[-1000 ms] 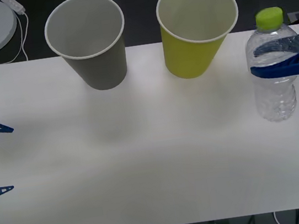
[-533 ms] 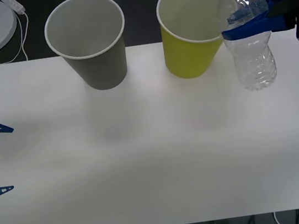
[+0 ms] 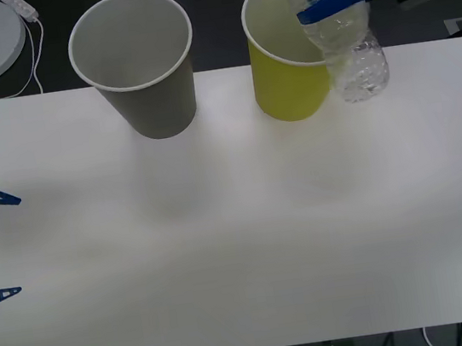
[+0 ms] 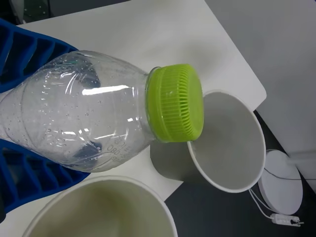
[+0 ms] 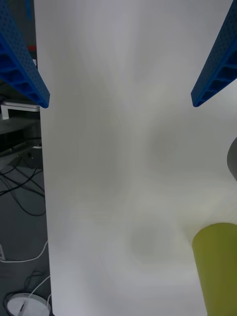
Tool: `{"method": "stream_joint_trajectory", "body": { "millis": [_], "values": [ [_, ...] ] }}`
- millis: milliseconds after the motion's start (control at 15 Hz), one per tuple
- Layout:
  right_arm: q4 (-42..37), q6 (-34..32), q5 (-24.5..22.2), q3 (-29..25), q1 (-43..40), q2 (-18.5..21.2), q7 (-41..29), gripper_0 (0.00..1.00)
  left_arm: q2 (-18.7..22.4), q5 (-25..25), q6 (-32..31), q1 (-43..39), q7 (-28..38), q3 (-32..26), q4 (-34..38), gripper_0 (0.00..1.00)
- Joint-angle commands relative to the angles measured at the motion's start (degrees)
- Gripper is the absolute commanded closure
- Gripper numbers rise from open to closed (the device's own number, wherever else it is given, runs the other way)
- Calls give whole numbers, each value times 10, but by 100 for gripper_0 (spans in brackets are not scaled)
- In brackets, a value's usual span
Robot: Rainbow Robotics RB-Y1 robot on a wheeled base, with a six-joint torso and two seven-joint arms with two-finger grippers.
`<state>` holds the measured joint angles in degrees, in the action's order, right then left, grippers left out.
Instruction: Put the can into the green bin and the plastic bottle into the gray bin
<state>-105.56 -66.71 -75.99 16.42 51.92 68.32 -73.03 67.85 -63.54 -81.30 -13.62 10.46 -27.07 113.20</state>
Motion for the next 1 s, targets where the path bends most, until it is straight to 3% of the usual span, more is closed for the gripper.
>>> {"method": "stream_joint_trajectory", "body": {
  "millis": [67,333,1000],
  "values": [
    [48,-1,1,57,72,-22,0,100,0,0,0,0,0,0,0,0],
    [120,-1,0,146,180,-58,1,100,0,0,0,0,0,0,0,0],
    [282,-2,0,306,376,-153,0,100,0,0,0,0,0,0,0,0]
  ]
}}
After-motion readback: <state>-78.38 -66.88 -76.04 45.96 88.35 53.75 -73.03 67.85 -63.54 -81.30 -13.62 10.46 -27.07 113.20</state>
